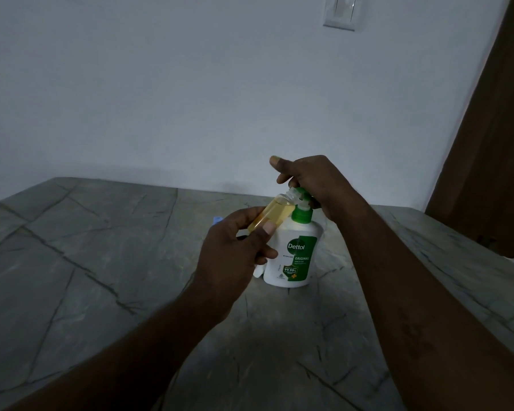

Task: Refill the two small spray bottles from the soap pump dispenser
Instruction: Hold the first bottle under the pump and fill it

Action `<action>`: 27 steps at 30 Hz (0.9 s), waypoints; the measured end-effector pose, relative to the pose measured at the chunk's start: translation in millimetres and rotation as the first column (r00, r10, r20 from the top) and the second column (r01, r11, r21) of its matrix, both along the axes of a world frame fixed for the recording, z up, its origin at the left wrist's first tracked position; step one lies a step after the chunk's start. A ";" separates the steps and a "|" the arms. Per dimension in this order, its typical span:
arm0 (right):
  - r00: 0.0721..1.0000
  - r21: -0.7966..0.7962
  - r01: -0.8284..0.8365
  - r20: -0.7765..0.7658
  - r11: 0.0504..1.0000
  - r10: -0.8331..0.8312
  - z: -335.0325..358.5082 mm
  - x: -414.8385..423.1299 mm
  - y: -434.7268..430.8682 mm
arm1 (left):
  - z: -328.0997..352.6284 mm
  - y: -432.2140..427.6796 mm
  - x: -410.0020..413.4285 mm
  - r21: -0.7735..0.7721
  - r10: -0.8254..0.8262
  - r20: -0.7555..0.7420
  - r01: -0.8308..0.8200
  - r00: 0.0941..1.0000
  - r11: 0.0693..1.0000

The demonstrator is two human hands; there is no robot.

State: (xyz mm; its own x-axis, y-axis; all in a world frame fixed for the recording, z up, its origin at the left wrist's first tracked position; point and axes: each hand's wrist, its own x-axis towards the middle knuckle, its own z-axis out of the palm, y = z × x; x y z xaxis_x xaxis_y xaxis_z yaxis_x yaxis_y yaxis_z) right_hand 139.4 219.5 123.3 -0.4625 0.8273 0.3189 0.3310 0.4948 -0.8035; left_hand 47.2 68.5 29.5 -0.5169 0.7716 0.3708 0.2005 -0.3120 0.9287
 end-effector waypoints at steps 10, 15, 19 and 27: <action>0.994 -0.094 -0.048 0.093 0.994 0.057 -4.6 -2.2 0.6 | -3.8 1.7 -2.0 0.001 0.002 0.045 -0.002 0.999 1.000; 0.992 -0.148 -0.057 0.099 0.987 0.072 -7.4 -3.0 -2.0 | -5.6 2.6 -2.9 -0.019 0.006 0.035 -0.006 0.999 1.000; 0.993 -0.070 -0.047 0.104 0.996 0.054 -7.7 -3.1 0.7 | -5.6 2.5 -2.6 -0.021 -0.003 0.028 0.003 1.000 1.000; 0.999 0.087 -0.017 0.030 0.996 0.014 -0.6 -1.2 3.4 | -2.8 1.0 -3.4 0.006 -0.037 0.041 0.036 0.999 0.999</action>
